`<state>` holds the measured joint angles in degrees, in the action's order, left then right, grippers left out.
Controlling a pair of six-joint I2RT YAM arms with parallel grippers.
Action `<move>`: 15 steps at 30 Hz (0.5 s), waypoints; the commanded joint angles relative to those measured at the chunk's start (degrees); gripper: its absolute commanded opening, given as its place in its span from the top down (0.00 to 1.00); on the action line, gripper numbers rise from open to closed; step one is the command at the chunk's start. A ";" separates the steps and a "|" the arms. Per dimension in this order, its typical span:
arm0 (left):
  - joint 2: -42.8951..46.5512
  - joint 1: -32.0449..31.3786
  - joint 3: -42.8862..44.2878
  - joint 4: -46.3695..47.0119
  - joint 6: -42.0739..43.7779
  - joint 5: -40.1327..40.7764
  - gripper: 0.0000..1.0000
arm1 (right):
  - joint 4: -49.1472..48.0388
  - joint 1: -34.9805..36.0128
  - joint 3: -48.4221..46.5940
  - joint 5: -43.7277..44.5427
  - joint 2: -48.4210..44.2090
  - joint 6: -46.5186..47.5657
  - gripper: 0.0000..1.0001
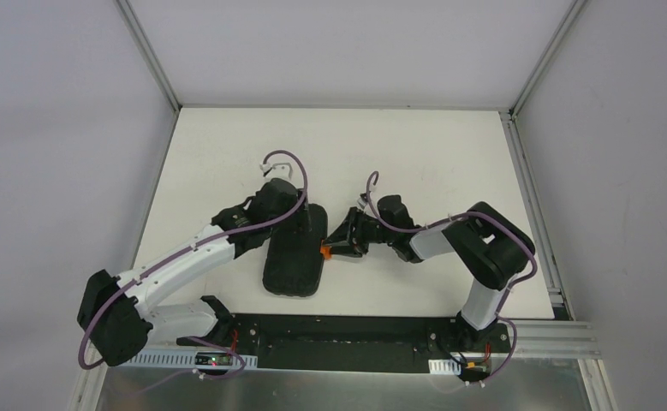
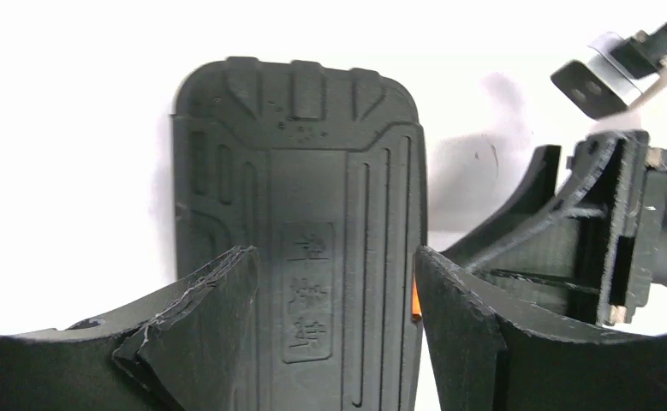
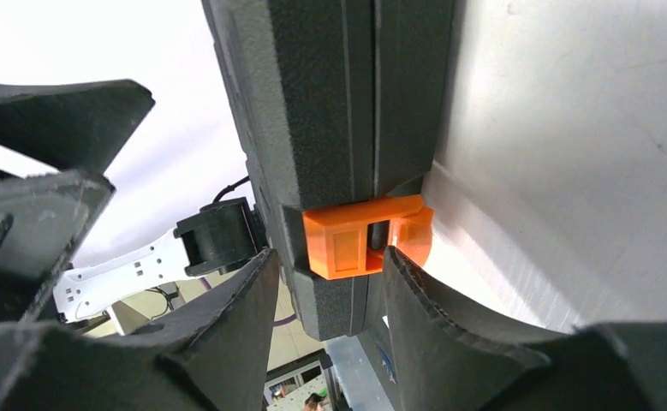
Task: Pack the tool kit
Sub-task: Close the toolbox at the center of the board.
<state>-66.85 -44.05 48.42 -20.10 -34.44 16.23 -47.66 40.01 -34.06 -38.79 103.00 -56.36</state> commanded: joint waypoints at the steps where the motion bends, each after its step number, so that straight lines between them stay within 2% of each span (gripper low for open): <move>1: 4.53 5.00 -2.46 -3.30 0.60 -3.55 0.30 | 2.66 0.25 -0.98 1.13 -4.90 3.45 0.49; 4: 6.75 9.43 -4.93 -3.61 0.34 -6.63 0.30 | 6.74 0.16 -1.19 2.01 -6.73 5.76 0.49; 8: 8.63 15.17 -8.03 -3.02 -0.60 -11.52 0.30 | 13.64 0.17 -1.40 4.43 -8.35 10.51 0.55; 15: 8.55 19.11 -11.33 0.69 -2.39 -18.27 0.29 | 17.33 0.48 -2.00 5.82 -7.17 13.02 0.82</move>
<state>-58.78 -26.06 38.46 -21.96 -35.09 3.97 -33.06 40.01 -34.13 -34.37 96.40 -46.28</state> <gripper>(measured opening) 0.706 0.237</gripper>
